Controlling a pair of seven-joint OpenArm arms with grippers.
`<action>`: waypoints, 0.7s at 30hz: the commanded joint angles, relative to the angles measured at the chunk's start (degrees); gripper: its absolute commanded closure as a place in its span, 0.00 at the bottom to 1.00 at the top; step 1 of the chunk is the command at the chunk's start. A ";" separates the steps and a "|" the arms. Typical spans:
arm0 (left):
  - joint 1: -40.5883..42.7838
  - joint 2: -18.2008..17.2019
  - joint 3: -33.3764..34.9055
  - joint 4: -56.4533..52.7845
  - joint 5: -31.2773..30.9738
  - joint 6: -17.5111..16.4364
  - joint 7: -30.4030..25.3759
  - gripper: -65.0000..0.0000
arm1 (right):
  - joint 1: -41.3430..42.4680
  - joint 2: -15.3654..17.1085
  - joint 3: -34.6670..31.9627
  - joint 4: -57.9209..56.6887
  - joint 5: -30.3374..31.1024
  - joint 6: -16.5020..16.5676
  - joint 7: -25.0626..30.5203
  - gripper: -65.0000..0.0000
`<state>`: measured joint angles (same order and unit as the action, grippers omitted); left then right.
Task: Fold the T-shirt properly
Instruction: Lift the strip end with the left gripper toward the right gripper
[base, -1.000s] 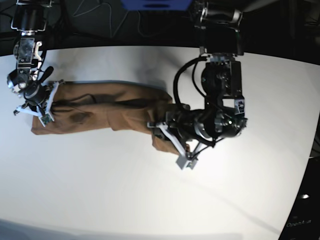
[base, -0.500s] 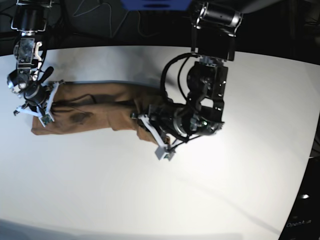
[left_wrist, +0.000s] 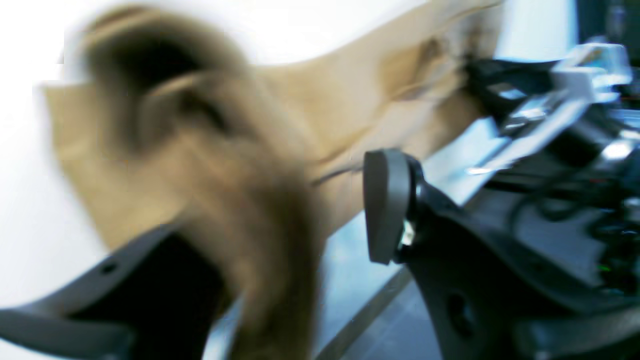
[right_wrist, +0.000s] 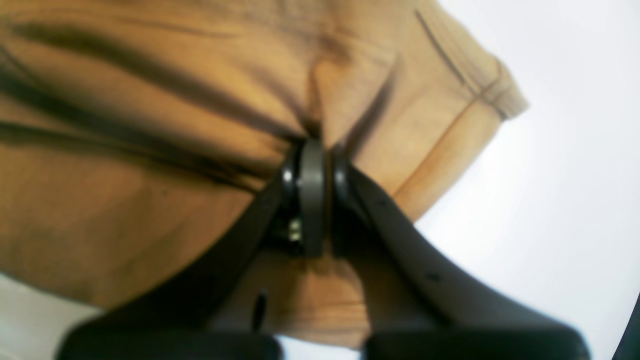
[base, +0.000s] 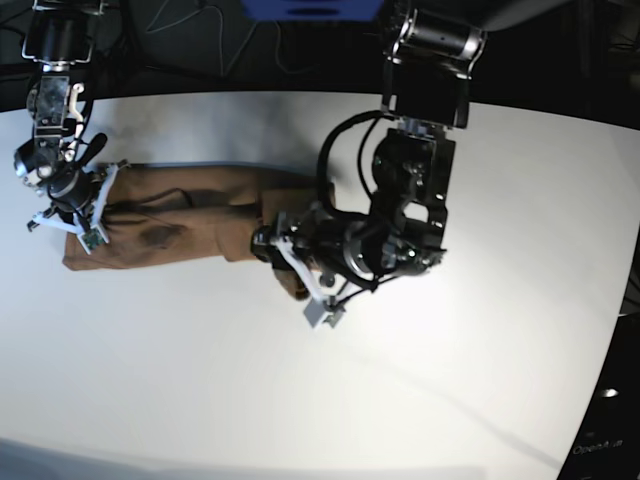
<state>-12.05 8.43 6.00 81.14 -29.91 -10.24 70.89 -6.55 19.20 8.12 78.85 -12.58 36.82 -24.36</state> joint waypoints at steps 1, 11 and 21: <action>-1.26 0.15 0.20 1.36 -2.48 -0.18 -1.84 0.56 | -1.06 -0.52 -0.69 -1.09 -1.18 3.18 -4.70 1.00; -1.26 -4.87 9.69 0.75 -15.93 -0.18 -14.15 0.55 | -1.06 -0.43 -0.69 -1.09 -1.18 3.18 -4.61 1.00; -1.09 -6.01 13.03 5.49 -16.46 -0.18 -18.28 0.56 | -1.06 -2.45 -0.60 -1.09 -8.21 3.18 -4.34 1.00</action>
<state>-11.81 2.26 19.27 85.65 -45.28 -10.09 53.47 -6.33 17.26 8.12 79.24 -19.53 36.16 -23.16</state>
